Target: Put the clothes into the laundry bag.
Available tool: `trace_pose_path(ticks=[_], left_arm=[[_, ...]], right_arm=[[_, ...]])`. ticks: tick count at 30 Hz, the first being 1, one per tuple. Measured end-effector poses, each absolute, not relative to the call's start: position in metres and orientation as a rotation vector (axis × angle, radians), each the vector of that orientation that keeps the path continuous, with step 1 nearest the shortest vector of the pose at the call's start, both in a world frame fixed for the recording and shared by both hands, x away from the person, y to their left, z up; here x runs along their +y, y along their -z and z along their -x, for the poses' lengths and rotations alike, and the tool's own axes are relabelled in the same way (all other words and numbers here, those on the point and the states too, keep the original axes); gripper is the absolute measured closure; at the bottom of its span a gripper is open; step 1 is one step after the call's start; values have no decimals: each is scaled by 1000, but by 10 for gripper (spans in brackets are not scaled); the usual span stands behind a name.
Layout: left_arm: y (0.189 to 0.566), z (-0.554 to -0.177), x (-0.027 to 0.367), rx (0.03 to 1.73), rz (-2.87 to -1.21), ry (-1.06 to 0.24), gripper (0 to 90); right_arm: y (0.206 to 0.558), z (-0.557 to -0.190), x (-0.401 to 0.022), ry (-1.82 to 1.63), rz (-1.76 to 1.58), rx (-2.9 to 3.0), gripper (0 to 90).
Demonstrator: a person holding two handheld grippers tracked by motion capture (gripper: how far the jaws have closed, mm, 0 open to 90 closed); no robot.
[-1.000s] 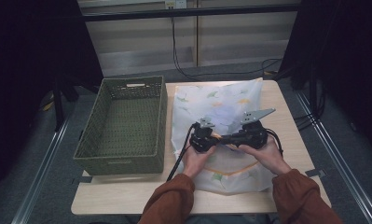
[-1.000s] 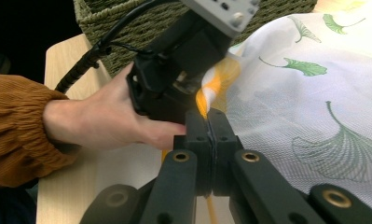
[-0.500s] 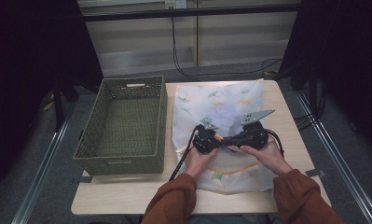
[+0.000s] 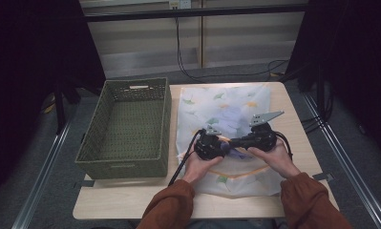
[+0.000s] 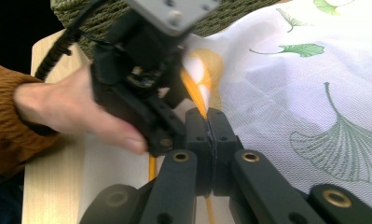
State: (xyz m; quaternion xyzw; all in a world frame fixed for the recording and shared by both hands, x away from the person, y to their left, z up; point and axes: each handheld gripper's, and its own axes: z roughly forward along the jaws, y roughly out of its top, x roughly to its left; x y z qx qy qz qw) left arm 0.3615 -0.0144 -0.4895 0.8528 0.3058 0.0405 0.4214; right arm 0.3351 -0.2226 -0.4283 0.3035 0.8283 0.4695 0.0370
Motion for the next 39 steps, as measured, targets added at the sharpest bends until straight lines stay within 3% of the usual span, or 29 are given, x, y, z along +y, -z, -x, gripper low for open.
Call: trace_pose_path(ticks=[7, 16, 20, 29, 39], left_arm=[[474, -352, -1, 714, -2152, -115, 524], [461, -331, 19, 618, -2199, -104, 639], [456, -322, 32, 590, -2208, -95, 638], [461, -298, 56, 574, -2249, -99, 637], [471, -284, 79, 559, -2298, -34, 675]], right_arm=[[427, -336, -226, -1445, -951, 2521, 898], [423, -336, -227, -1442, -937, 2513, 896], [423, -335, -228, -1450, -942, 2519, 891], [426, -332, -227, -1441, -962, 2541, 846], [428, -332, -224, -1422, -962, 2544, 873]])
